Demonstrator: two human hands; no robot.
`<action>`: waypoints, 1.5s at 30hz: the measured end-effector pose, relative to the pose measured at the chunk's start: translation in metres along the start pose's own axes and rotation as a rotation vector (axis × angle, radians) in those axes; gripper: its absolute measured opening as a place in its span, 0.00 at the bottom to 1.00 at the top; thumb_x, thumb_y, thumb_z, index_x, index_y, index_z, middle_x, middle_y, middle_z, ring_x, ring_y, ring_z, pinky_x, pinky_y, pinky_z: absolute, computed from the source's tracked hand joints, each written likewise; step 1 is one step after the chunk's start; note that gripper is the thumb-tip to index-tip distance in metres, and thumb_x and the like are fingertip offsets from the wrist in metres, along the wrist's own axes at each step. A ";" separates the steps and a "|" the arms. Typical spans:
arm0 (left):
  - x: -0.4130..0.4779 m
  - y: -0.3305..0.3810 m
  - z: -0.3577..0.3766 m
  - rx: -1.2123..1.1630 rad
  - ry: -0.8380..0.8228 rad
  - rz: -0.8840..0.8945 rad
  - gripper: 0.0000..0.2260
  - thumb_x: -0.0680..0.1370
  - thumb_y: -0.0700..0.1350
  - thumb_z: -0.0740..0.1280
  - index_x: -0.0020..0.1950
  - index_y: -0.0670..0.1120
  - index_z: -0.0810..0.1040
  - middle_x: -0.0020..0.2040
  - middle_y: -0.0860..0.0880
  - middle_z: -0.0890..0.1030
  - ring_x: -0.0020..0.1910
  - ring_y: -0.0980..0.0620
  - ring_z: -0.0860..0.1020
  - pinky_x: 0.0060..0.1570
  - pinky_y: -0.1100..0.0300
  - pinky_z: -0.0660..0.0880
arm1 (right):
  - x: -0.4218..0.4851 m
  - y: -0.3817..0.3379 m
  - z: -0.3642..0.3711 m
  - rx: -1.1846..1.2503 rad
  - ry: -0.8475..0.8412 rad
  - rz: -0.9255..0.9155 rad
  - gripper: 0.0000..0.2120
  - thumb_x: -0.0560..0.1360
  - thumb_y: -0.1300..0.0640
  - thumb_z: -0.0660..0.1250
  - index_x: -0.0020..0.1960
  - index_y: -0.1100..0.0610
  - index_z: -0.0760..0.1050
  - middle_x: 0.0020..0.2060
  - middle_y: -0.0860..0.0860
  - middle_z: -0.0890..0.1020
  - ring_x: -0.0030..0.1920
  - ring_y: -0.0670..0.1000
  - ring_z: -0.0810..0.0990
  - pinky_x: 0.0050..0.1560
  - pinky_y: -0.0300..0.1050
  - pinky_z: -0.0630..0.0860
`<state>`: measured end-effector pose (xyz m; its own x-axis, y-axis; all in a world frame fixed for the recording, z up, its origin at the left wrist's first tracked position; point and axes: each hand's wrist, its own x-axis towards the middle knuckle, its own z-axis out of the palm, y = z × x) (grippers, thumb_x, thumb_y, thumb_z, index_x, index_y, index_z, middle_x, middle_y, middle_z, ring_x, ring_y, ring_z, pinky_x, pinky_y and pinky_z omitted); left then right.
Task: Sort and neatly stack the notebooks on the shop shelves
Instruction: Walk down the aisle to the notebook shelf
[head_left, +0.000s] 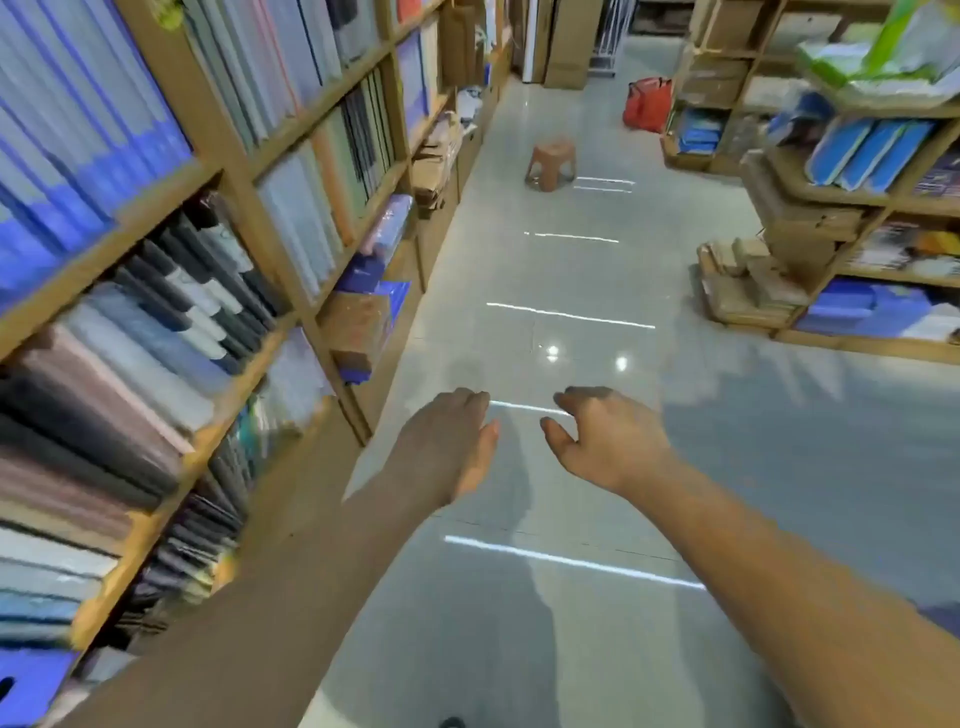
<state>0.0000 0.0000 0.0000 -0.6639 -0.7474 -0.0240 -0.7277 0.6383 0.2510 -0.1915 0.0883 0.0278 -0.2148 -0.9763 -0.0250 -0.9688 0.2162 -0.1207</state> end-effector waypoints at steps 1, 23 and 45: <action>0.023 -0.005 0.004 -0.047 0.005 0.007 0.19 0.84 0.53 0.58 0.69 0.43 0.73 0.63 0.44 0.77 0.61 0.42 0.76 0.59 0.46 0.75 | 0.018 0.008 0.003 0.033 0.012 0.009 0.21 0.81 0.41 0.58 0.61 0.53 0.80 0.58 0.50 0.83 0.61 0.56 0.80 0.54 0.49 0.79; 0.572 -0.114 0.062 -0.386 -0.159 -0.361 0.24 0.85 0.52 0.61 0.80 0.47 0.65 0.77 0.49 0.69 0.75 0.49 0.68 0.73 0.56 0.65 | 0.566 0.238 0.051 0.284 -0.279 0.144 0.22 0.82 0.39 0.58 0.69 0.48 0.78 0.63 0.43 0.82 0.63 0.49 0.80 0.59 0.47 0.76; 1.271 -0.163 0.034 -0.366 -0.272 -0.296 0.23 0.85 0.55 0.58 0.80 0.51 0.65 0.78 0.53 0.68 0.75 0.52 0.67 0.72 0.60 0.63 | 1.185 0.530 -0.003 0.214 -0.187 0.232 0.17 0.82 0.44 0.60 0.60 0.55 0.79 0.52 0.50 0.85 0.55 0.53 0.81 0.51 0.50 0.79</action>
<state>-0.7316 -1.0479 -0.1040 -0.4956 -0.7801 -0.3819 -0.8149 0.2654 0.5152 -0.9597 -0.9543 -0.0631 -0.3801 -0.8892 -0.2544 -0.8451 0.4457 -0.2951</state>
